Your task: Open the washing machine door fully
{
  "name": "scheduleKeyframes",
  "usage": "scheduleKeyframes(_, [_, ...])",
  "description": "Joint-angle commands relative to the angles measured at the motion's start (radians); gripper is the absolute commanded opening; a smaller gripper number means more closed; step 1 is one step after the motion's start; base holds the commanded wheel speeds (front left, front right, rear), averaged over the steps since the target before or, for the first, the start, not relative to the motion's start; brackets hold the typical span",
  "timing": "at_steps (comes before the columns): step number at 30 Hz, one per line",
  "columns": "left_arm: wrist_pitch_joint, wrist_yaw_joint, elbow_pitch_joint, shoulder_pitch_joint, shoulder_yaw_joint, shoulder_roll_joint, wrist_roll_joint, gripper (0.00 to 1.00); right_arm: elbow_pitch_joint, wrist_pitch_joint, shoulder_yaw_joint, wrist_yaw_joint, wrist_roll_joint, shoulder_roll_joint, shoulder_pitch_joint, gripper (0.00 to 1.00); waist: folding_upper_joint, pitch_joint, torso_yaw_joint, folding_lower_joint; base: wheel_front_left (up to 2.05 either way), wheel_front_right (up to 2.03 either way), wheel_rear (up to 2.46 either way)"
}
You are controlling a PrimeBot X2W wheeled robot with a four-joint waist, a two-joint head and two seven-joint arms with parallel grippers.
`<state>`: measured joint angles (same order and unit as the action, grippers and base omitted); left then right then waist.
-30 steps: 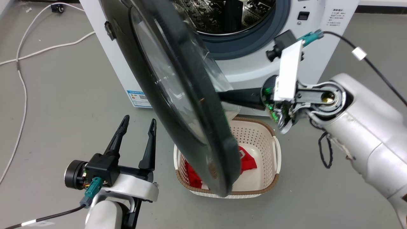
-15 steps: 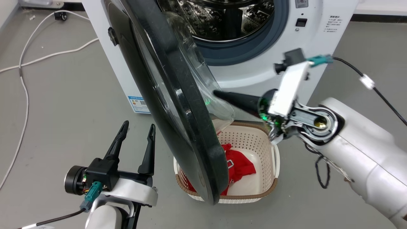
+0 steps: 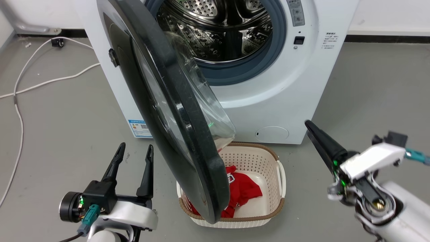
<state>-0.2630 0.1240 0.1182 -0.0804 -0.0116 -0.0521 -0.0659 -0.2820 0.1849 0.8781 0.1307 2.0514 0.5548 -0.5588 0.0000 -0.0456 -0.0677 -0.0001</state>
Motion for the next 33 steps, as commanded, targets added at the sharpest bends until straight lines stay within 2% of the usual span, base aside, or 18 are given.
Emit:
scheduleKeyframes(1, [-0.002,0.001,-0.003,0.017,0.007,-0.001,0.003,1.00,0.014,0.042,-0.007,0.000,-0.034,0.013,0.048,1.00,0.0000,0.006,0.005,0.0001,0.00,0.00,0.00])
scheduleKeyframes(4, [-0.003,0.001,-0.005,0.021,0.012,-0.003,0.008,1.00,-0.004,0.078,-0.034,0.000,-0.117,0.014,0.107,1.00,0.0000,0.012,0.011,0.0001,0.00,0.00,0.00])
scheduleKeyframes(6, [-0.002,0.002,-0.003,0.028,0.017,-0.003,0.009,1.00,-0.060,0.080,-0.124,0.000,-0.217,-0.011,0.145,1.00,0.0000,0.018,0.015,0.0001,0.00,0.00,0.00])
scheduleKeyframes(11, [-0.002,0.002,-0.002,0.039,0.027,-0.003,0.008,1.00,-0.189,0.079,-0.421,0.000,-0.607,-0.157,0.249,1.00,0.0000,0.029,0.023,0.0001,0.00,0.00,0.00])
scheduleKeyframes(12, [-0.002,0.002,-0.002,0.039,0.027,-0.003,0.008,1.00,-0.189,0.079,-0.421,0.000,-0.607,-0.157,0.249,1.00,0.0000,0.029,0.023,0.0001,0.00,0.00,0.00])
scheduleKeyframes(15, [-0.003,0.003,-0.003,0.040,0.031,-0.003,0.009,1.00,-0.185,0.079,-0.617,0.000,-0.872,-0.257,0.319,1.00,0.0000,0.036,0.025,0.0001,0.00,0.00,0.00])
scheduleKeyframes(19, [-0.002,0.002,-0.003,0.043,0.036,-0.003,0.010,1.00,-0.092,0.079,-0.839,0.000,-1.206,-0.387,0.402,1.00,0.0000,0.039,0.026,0.0001,0.00,0.00,0.00])
scheduleKeyframes(24, [-0.002,0.003,-0.009,0.034,0.044,-0.002,0.011,1.00,0.101,0.079,-1.005,0.000,-1.616,-0.477,0.470,1.00,0.0000,0.031,0.030,0.0001,0.00,0.00,0.00])
scheduleKeyframes(30, [-0.003,0.003,-0.015,0.015,0.055,-0.007,0.016,1.00,0.306,0.074,-1.053,0.000,-1.934,-0.506,0.533,1.00,0.0000,0.023,0.033,0.0001,0.00,0.00,0.00])
scheduleKeyframes(33, [-0.003,0.004,-0.017,0.013,0.055,-0.009,0.021,1.00,0.367,0.053,-1.030,0.000,-1.993,-0.507,0.573,1.00,0.0000,0.022,0.035,0.0001,0.00,0.00,0.00])
